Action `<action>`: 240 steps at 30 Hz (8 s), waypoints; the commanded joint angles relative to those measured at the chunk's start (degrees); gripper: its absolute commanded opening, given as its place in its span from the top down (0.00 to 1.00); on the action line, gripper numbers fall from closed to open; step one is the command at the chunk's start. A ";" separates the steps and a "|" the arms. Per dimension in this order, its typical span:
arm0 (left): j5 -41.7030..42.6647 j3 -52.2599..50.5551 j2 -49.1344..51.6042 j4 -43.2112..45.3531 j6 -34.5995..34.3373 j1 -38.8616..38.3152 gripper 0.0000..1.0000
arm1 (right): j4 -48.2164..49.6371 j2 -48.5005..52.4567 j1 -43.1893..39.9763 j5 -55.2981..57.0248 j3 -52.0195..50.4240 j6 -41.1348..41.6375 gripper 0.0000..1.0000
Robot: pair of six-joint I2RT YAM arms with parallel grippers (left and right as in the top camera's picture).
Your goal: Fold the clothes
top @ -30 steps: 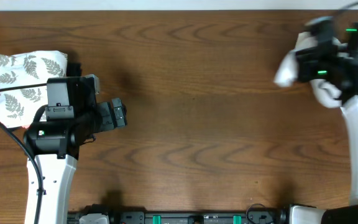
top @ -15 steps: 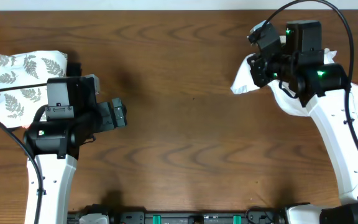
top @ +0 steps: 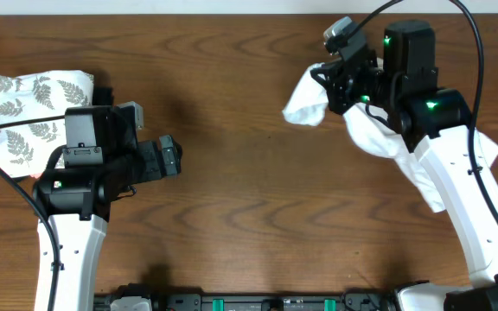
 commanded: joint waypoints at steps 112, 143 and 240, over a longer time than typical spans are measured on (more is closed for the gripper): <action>-5.95 0.90 33.42 25.88 -2.45 -24.06 0.12 | 8.22 -0.61 0.57 -5.22 -0.04 11.50 0.99; -17.33 -18.69 1.90 49.16 -0.15 -32.98 0.02 | 5.90 -0.61 -0.68 -0.39 -0.04 10.71 0.99; -10.34 -20.85 21.11 80.59 7.89 -32.94 0.46 | 2.12 -0.61 -0.50 -5.99 -0.04 8.87 0.99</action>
